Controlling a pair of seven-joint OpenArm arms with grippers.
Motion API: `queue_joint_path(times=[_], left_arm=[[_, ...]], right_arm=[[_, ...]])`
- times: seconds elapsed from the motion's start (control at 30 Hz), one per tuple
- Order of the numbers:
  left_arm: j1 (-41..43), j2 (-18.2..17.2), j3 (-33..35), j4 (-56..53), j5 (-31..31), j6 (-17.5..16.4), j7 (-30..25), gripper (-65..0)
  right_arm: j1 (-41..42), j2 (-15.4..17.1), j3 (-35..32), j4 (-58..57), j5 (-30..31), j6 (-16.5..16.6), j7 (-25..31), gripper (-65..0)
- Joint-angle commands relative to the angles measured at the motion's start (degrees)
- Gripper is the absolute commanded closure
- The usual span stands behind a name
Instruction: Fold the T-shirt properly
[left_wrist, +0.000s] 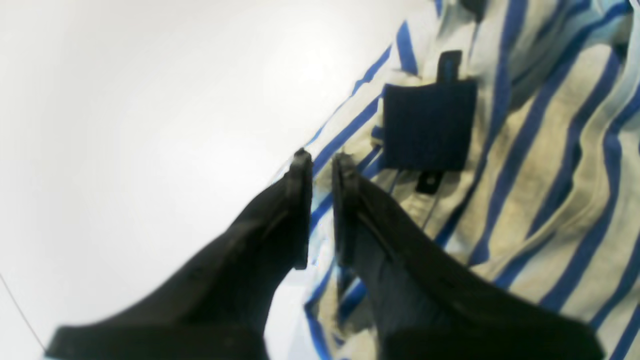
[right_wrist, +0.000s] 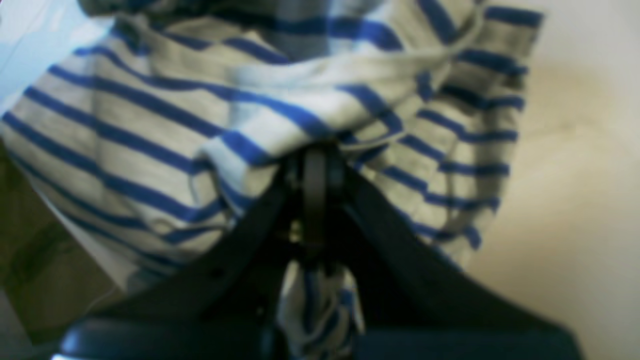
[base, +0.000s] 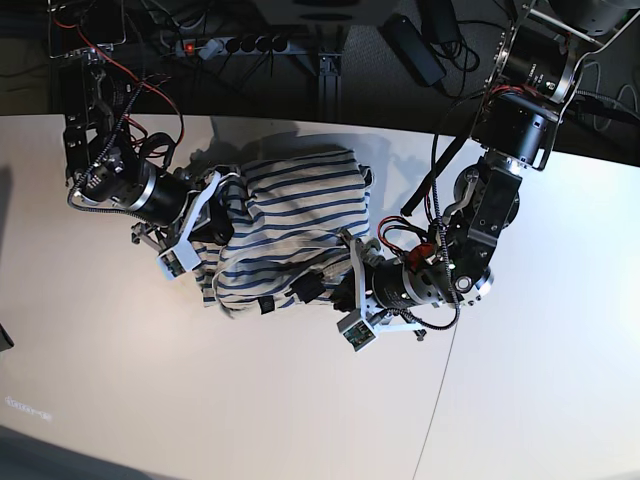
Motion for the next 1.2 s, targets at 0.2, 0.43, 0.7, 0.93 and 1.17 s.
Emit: queue_joint_path(times=[0.2,0.43,0.7,0.93,1.17], left_arm=[[-1.4,-0.1,-1.4,1.2,-0.3,3.8,1.2,-8.4],[-1.0,-0.3,-16.8,8.7,-6.8,3.5,6.9,-8.4],[6.9,-5.7,-26.2,19.4,-20.1,0.8,10.5,-8.4],[22.2,-5.7,-33.5,31.7,-21.6,-0.4,10.4,-8.4],[35.2,-5.7,-44.1,39.1,-24.3,-3.7,10.5,-8.4]], right_arm=[[0.9,-0.7,7.7,1.7,1.1,-0.1,1.3,0.0],[1.1,-0.7,23.5,2.3,5.3,0.1,0.8,0.0],[0.5,-0.1,39.8,2.3,13.7,0.6,-7.0,0.0],[-6.5,1.0,43.7,2.4,15.2,0.6,-6.8,0.0],[-14.8,1.0,43.8,2.4,15.2,0.6,-6.8,0.0]])
